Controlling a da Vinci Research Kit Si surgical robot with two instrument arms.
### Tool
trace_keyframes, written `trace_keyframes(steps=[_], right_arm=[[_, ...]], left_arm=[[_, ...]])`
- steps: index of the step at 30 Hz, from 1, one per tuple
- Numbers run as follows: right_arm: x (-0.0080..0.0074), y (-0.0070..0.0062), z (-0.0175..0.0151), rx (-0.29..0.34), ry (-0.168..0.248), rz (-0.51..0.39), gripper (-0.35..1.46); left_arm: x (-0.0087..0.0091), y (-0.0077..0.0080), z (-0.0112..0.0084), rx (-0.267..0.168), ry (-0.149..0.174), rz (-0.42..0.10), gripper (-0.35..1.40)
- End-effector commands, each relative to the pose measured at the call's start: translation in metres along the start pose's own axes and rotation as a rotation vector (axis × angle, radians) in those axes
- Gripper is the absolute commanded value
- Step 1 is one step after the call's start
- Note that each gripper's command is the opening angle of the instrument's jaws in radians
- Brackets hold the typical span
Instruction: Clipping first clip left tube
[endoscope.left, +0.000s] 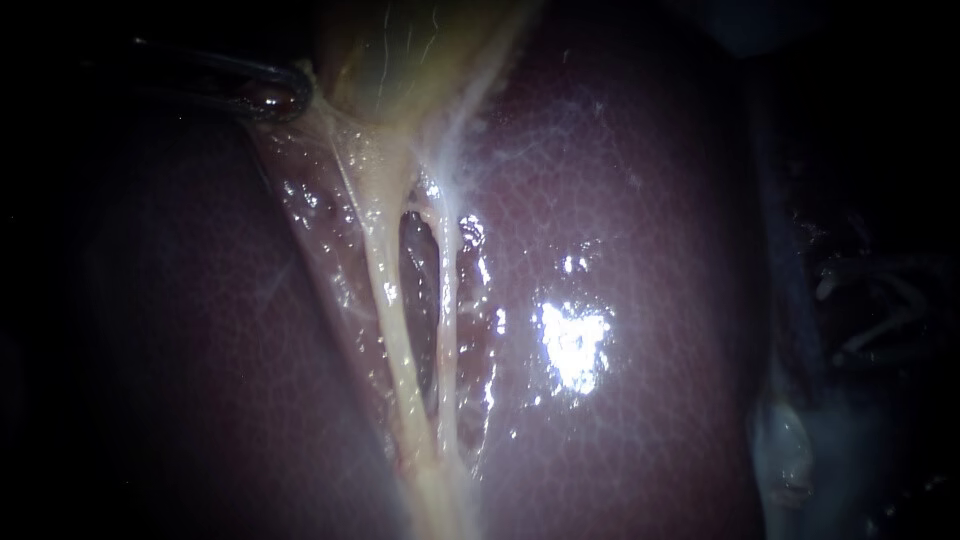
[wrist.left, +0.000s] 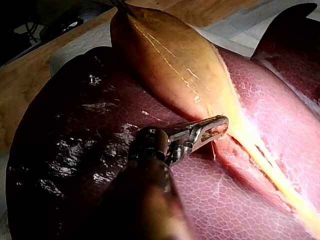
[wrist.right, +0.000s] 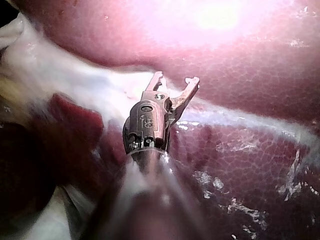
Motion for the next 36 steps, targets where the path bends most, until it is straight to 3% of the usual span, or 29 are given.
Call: trace_keyframes(steps=[1,7,12,15,24,29,36], right_arm=[[0.0000,0.0000,0.0000,0.000,0.000,0.006,0.50],[0.0004,0.0001,0.0002,0.014,0.014,0.056,0.50],[0.0016,-0.0001,0.0007,0.040,0.072,0.114,0.50],[0.0027,-0.0004,0.0012,0.050,0.105,0.145,0.50],[0.0067,-0.0007,0.0035,0.060,0.142,0.192,0.50],[0.0087,-0.0007,0.0049,0.048,0.203,0.228,0.50],[0.0112,-0.0006,0.0066,0.065,0.215,0.281,0.50]], left_arm=[[0.0000,0.0000,0.0000,0.000,0.000,0.000,-0.35],[0.0000,0.0000,0.0000,0.000,0.000,0.000,-0.35],[0.0000,0.0000,0.0000,0.000,0.000,0.000,-0.35],[0.0000,0.0000,0.0000,0.000,0.000,0.000,-0.35],[0.0000,-0.0001,0.0003,-0.002,0.000,0.000,-0.35],[0.0001,-0.0001,0.0004,-0.002,0.000,0.000,-0.35],[0.0001,-0.0001,0.0005,-0.003,-0.001,0.001,-0.35]])
